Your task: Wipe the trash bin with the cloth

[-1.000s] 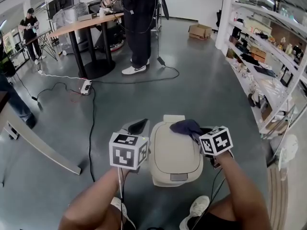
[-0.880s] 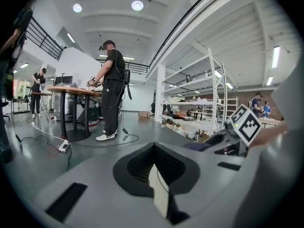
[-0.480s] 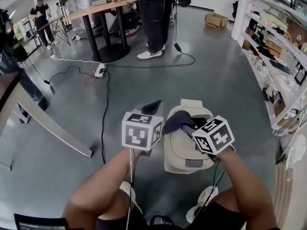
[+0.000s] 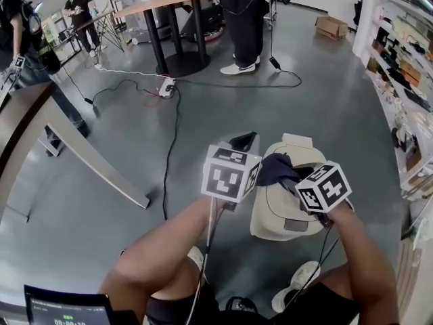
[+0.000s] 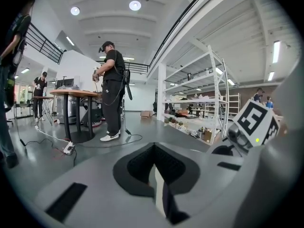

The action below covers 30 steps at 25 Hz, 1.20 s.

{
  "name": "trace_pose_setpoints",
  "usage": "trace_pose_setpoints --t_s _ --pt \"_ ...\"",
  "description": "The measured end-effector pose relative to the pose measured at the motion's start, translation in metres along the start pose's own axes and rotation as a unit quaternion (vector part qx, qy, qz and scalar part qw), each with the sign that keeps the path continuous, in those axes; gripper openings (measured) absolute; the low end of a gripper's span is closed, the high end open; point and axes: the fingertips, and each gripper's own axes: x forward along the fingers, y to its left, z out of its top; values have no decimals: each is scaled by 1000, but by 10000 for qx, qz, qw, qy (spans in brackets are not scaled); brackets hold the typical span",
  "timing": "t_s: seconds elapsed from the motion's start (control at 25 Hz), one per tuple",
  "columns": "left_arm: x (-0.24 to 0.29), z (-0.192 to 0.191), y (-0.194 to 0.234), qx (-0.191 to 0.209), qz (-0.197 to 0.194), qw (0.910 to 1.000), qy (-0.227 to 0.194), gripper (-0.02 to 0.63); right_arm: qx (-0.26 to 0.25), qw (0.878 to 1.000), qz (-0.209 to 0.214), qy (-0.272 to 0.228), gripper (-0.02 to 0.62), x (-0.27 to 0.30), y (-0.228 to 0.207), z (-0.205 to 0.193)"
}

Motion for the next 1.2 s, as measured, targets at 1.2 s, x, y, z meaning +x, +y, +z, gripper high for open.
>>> trace_pose_setpoints --t_s 1.2 --pt "10 -11 -27 199 -234 9993 192 -3 1012 9887 -1104 -39 98 -65 -68 -77"
